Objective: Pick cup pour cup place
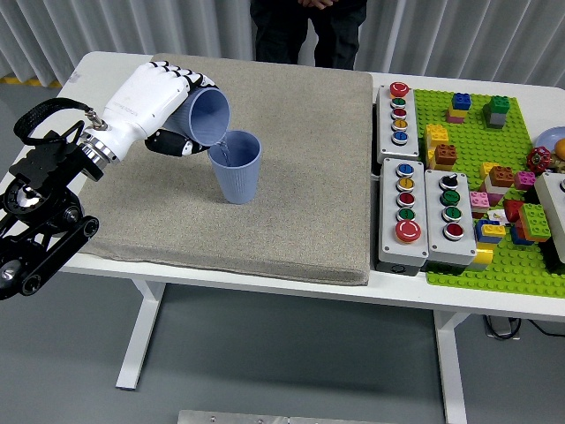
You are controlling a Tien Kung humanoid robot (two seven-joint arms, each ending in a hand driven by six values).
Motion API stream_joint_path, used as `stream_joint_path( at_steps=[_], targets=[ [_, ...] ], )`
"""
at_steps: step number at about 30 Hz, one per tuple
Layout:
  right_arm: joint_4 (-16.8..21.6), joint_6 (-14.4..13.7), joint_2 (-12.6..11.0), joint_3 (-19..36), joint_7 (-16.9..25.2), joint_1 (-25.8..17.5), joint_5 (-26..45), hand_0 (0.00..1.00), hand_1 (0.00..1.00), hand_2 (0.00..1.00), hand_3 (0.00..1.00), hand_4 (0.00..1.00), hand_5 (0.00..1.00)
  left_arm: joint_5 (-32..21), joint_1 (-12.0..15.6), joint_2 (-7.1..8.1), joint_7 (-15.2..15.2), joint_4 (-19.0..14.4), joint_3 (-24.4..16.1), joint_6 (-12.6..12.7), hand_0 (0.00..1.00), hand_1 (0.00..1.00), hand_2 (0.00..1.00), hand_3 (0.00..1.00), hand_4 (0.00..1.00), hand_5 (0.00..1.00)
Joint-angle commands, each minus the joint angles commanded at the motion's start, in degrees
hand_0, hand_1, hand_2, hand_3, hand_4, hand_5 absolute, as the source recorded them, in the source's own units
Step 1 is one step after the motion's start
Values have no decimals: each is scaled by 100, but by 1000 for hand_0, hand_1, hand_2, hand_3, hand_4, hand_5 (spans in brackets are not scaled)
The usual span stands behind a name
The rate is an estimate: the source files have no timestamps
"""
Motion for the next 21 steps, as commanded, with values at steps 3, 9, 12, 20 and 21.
stream_joint_path(
  at_steps=[3,9,12,20,21],
  targets=[
    [0,-1,0,0,2,1,5,724,694,745,705,332,273,28,-27,8,19,17,40,30,594,524,537,516,851,86],
    [0,-4,-2,-5,7,15,23,724,694,745,705,333,275,61,-125,50,43,37,178,112,592,523,535,516,850,88],
    [0,-5,-4,-11,10,26,40,724,694,745,706,334,276,46,-171,42,36,104,210,74,591,522,536,512,851,91],
    [0,-11,-3,-27,16,41,76,724,694,745,706,334,276,80,-227,66,58,124,311,139,591,522,535,509,850,95],
    [0,-10,-3,-24,16,41,72,724,694,745,706,334,276,80,-234,74,58,121,321,145,591,522,535,509,850,95]
  ],
)
